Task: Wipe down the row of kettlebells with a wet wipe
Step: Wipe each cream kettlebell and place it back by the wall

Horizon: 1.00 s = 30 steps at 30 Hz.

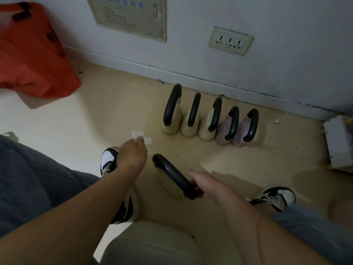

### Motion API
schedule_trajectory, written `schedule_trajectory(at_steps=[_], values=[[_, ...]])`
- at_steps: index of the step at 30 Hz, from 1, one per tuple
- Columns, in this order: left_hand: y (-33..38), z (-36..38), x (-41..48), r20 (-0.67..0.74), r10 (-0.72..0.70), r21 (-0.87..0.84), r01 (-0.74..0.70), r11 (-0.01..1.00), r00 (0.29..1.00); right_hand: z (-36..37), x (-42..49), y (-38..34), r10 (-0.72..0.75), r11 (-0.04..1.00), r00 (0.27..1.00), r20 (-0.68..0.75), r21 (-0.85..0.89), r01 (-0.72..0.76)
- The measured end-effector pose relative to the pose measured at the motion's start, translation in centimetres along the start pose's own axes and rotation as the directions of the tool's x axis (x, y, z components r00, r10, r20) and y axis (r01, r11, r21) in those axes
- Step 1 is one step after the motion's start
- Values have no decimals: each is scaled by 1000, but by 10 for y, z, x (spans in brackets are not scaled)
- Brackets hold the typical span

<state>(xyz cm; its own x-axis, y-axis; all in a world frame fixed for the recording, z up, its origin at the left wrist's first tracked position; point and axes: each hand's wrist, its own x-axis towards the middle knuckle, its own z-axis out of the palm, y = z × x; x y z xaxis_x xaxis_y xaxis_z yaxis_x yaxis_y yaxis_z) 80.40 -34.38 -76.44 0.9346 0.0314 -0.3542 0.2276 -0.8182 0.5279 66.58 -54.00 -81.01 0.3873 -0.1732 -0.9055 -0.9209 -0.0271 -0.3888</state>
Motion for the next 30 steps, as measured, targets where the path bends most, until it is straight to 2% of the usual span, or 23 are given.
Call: schedule_trajectory(at_steps=[2,4,6,8,10,12,15,18,20,23,24,27,30], values=[[2,3,-5,25,-36,-87,38,995,999,2,4,-5,5,999,1000,17,-46,-4],[10,15,-25,137,-36,-201,64,978,990,4,7,-5,63,997,995,71,-46,-60],[23,30,-50,268,0,-349,98,932,963,5,8,0,131,991,982,136,-46,-125],[36,41,-65,319,55,-397,81,914,946,5,10,4,167,985,970,176,-71,-157],[44,49,-72,334,103,-398,41,916,937,4,10,7,177,984,960,215,-41,-172],[51,53,-79,329,109,-367,20,930,938,3,7,6,177,975,943,283,83,-207],[39,58,-100,385,54,-202,27,979,921,2,3,-2,148,942,889,433,213,-261],[8,52,-117,399,-18,-66,48,997,917,3,0,-12,135,906,848,513,283,-316],[1,49,-121,404,-79,-80,121,989,911,3,-3,-17,133,918,840,526,254,-304],[36,52,-104,477,-222,-143,324,935,850,4,1,-16,150,921,864,481,250,-299],[50,55,-94,481,-212,-152,319,935,851,5,1,-15,161,914,868,469,260,-310],[83,61,-63,428,-35,-185,126,975,903,7,-2,-16,155,918,858,490,250,-309],[80,71,-54,425,101,-159,-35,987,899,10,-5,-18,149,930,874,463,235,-283]])
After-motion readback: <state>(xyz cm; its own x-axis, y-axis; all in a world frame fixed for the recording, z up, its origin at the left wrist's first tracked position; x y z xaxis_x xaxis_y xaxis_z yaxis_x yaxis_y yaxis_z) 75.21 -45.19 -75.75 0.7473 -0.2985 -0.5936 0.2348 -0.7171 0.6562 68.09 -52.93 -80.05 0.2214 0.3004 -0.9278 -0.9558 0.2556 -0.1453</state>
